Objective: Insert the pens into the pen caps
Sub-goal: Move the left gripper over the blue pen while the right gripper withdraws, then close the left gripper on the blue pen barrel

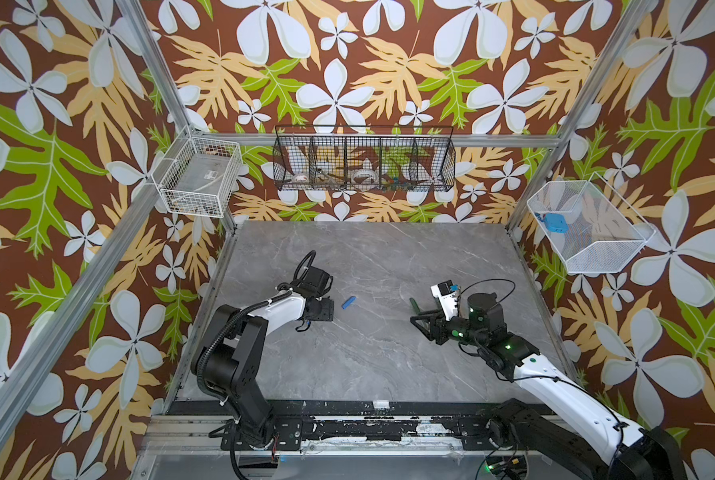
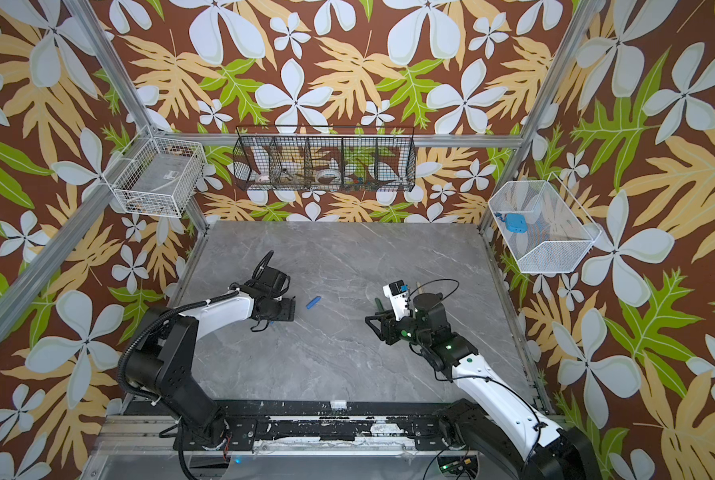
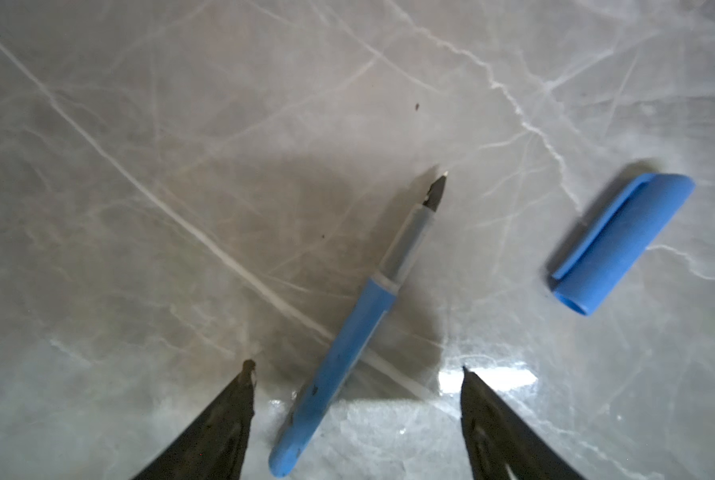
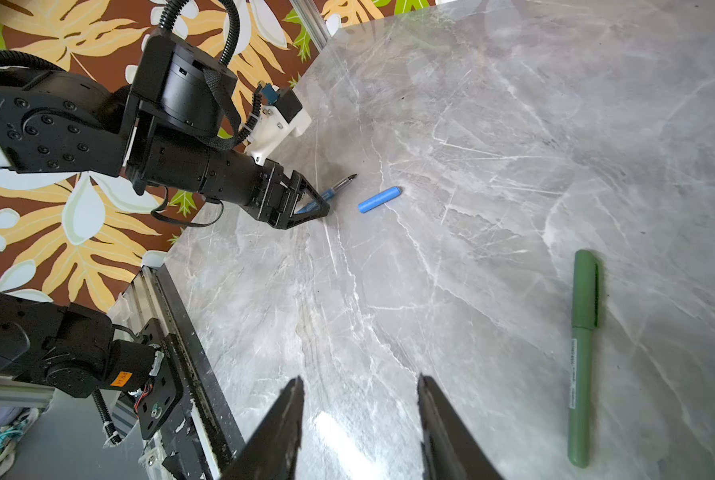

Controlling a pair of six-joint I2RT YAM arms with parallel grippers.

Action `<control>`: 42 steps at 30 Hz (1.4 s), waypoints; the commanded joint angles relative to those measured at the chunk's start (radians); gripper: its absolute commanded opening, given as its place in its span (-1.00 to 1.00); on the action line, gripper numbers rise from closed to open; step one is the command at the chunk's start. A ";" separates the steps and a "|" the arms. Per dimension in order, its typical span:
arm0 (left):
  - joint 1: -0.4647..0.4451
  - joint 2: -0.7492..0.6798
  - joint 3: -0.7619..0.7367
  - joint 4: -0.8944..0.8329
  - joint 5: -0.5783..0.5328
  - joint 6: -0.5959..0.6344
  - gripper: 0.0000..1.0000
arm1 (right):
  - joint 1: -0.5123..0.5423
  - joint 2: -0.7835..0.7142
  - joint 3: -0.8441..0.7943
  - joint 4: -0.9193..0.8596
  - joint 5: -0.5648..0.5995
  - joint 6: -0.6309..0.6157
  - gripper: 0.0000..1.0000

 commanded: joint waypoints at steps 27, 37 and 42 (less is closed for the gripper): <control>-0.038 -0.015 -0.018 -0.032 -0.021 -0.019 -0.42 | 0.001 0.074 0.008 0.073 -0.029 0.023 -0.09; -0.072 -0.006 -0.034 -0.018 -0.059 -0.005 -0.62 | 0.000 0.093 0.032 0.072 -0.014 0.041 -0.09; -0.075 -0.036 -0.054 0.020 -0.046 0.003 -0.75 | 0.001 0.121 0.045 0.080 -0.007 0.066 -0.08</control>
